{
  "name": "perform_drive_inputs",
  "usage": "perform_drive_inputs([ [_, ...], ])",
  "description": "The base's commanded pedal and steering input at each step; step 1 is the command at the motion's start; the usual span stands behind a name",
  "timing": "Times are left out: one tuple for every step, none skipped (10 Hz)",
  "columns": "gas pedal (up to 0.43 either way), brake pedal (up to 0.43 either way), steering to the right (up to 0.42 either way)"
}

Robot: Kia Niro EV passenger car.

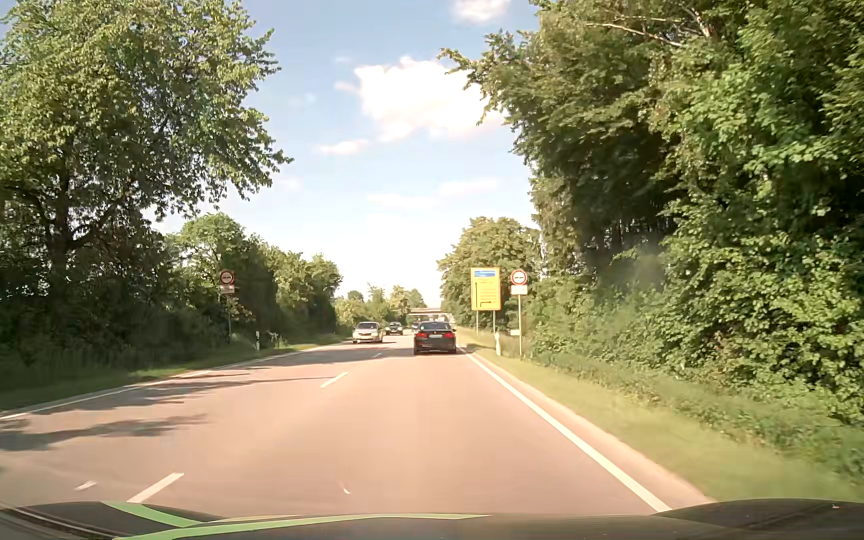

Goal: Follow the waypoints while adhering to traffic rules and regulations

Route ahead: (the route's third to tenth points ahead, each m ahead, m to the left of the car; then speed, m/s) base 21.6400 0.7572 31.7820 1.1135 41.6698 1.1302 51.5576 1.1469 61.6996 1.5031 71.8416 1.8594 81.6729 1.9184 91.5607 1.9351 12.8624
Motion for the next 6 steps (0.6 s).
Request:
perform_drive_inputs([
  [0.098,0.000,-0.002],
  [0.098,0.000,-0.001],
  [0.098,0.000,-0.001],
  [0.098,0.000,-0.001],
  [0.098,0.000,-0.001],
  [0.098,0.000,-0.001],
])
